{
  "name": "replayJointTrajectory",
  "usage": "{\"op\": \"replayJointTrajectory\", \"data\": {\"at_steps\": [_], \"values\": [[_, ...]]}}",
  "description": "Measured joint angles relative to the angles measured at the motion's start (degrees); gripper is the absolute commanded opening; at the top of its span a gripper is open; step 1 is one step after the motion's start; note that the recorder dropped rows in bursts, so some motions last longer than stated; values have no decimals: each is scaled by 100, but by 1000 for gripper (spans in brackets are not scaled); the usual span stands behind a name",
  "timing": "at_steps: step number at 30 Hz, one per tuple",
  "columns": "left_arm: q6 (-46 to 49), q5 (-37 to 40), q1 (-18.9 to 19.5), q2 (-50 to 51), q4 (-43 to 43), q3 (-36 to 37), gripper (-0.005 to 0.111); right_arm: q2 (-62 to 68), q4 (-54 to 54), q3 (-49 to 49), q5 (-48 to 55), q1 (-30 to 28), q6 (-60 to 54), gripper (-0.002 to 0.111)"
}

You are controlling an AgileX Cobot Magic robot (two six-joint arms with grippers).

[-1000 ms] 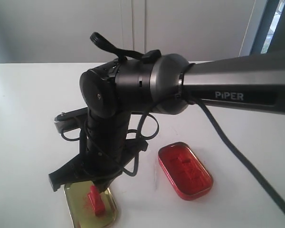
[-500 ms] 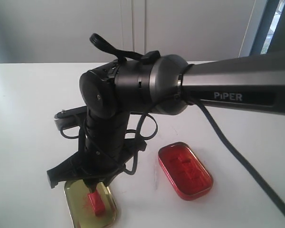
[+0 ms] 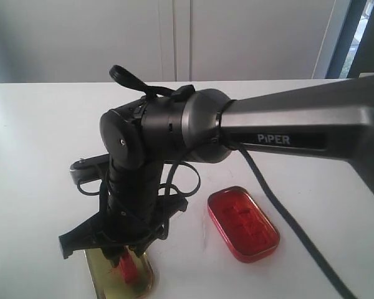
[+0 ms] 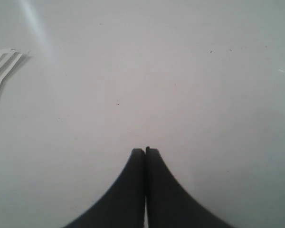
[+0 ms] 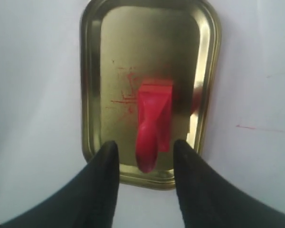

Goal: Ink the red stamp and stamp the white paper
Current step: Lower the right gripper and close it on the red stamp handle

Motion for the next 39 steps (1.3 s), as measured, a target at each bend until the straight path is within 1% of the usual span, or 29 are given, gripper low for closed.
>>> {"op": "replayJointTrajectory", "data": {"at_steps": [29,35,37,39], "values": [[0,0,0,0,0,0,0,423,-41,0,-299,55,199,37],[0,0,0,0,0,0,0,508,-41,0,-300,55,220,35],[0,0,0,0,0,0,0,521,-53,0,-300,55,224,30],[0,0,0,0,0,0,0,521,-53,0,-300,55,224,21]]}}
